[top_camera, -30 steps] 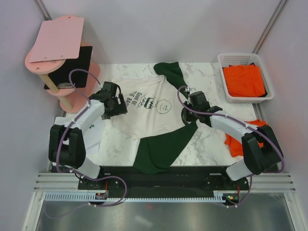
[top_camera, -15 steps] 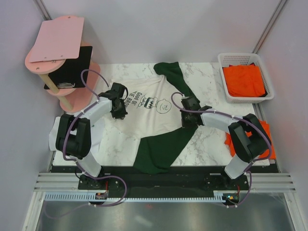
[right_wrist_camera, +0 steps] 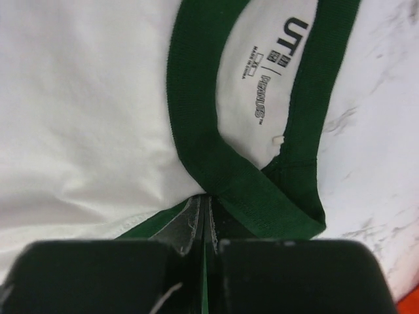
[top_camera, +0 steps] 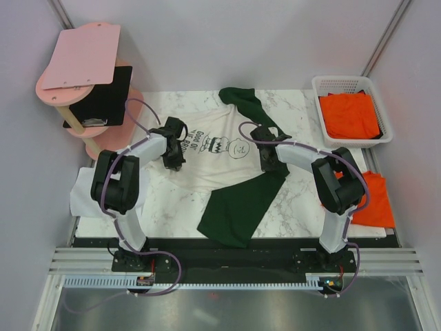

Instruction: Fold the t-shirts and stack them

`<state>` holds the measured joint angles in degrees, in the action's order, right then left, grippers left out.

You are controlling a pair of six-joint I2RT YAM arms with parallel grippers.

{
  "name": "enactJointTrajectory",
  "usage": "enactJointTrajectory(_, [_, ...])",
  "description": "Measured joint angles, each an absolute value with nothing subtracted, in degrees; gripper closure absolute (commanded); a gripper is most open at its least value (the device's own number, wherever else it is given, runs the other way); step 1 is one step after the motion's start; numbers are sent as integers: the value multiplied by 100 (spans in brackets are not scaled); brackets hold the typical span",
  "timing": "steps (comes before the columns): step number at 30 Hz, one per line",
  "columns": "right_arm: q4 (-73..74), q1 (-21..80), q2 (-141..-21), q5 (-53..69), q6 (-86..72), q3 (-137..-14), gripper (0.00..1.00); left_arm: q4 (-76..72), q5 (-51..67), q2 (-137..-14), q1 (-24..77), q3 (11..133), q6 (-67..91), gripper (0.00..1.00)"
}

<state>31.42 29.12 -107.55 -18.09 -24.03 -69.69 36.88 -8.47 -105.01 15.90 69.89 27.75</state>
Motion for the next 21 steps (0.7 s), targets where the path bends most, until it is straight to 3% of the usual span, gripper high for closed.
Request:
enactJointTrajectory(10, [3691, 1990, -11542, -2591, -1907, -8007, 100, 3892, -963, -10897, 1588, 7529, 2775, 98])
enactJointTrajectory(21, [3839, 1566, -12119, -3260, -1236, -9080, 100, 3944, -965, -10562, 1590, 7054, 2775, 98])
